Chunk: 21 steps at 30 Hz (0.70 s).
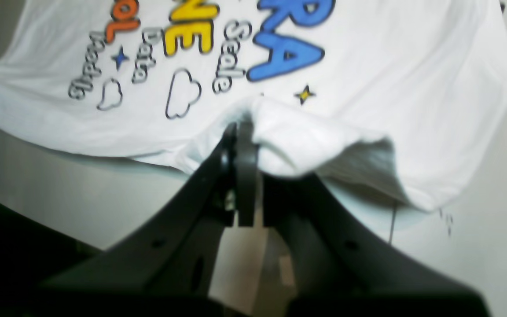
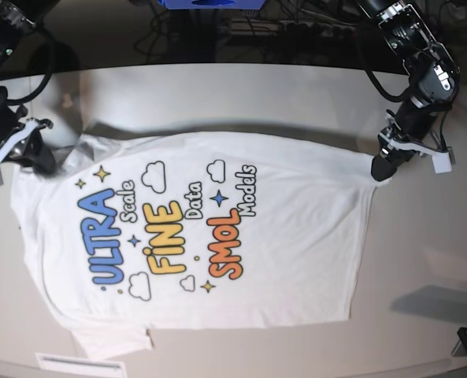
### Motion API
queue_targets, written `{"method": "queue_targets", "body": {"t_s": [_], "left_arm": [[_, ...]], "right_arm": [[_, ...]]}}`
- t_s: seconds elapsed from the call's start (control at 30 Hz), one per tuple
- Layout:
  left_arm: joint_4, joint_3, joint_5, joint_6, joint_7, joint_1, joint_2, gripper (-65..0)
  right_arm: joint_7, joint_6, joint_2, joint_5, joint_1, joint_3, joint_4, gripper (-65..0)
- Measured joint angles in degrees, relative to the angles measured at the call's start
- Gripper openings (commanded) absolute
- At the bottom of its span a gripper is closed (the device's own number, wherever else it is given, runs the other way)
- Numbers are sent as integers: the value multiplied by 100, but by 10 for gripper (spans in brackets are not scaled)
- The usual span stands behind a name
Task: Fold the T-shirt properly
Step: 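Lift both shoulder corners and pull the shirt toward the robot, then lower the shirt and open both grippers, releasing the shoulders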
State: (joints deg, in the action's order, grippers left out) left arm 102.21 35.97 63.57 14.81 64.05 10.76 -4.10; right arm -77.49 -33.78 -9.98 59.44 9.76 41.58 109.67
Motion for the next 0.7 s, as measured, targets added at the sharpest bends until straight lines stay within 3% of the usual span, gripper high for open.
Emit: {"method": "queue_targets", "body": {"t_s": [0.37,0.7], "left_arm": [[-483,17,-26,-402,-42,-459,83,-650],[-1025,13,-35,-413,-98,-846,232,-650]], "right_arm": [[-2,0,-424,-68,-627,-94,-1029,-650],[11,4,-651,-83,-975,-195,-1687,-650]]}}
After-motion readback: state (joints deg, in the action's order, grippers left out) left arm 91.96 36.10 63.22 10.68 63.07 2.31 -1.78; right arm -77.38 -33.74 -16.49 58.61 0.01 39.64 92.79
